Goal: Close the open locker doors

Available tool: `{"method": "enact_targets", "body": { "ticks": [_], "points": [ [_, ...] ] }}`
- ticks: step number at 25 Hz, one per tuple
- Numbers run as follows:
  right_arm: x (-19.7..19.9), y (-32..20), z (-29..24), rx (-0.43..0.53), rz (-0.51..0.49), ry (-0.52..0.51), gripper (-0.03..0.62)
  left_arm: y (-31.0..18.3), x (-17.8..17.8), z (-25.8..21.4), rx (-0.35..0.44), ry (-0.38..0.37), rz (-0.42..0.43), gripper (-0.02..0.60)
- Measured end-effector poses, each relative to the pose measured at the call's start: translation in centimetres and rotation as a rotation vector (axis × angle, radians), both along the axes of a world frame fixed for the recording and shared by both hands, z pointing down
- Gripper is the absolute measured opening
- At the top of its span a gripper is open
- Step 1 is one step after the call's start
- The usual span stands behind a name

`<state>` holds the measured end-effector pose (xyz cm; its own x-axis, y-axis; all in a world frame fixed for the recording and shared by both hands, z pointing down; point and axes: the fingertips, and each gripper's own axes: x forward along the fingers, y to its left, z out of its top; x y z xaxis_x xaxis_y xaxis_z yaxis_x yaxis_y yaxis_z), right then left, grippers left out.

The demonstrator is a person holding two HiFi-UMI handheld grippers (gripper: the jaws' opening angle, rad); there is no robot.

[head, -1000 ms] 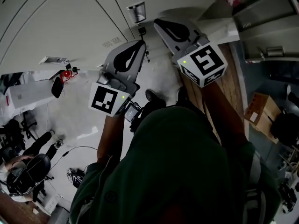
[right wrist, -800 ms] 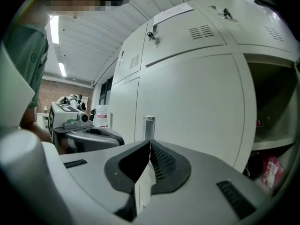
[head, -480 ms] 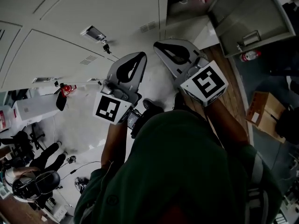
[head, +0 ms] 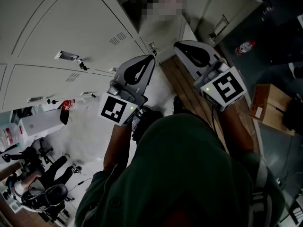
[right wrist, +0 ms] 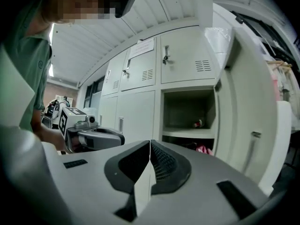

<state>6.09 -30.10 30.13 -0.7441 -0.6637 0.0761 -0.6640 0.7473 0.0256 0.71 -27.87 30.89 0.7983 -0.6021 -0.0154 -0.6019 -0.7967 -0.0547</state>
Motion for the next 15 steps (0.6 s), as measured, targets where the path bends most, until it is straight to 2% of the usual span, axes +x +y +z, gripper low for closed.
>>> {"method": "enact_targets", "body": {
  "ticks": [8,15],
  "points": [
    [9.9,-0.5,-0.6,0.023,0.128,-0.03,0.009,-1.3,7.1,0.2,-0.019,-0.011,0.091,0.002],
    [15.7,-1.2,-0.7,0.013,0.148,-0.021,0.009,-3.5,12.4,0.5,-0.038,-0.021,0.17,0.003]
  ]
}}
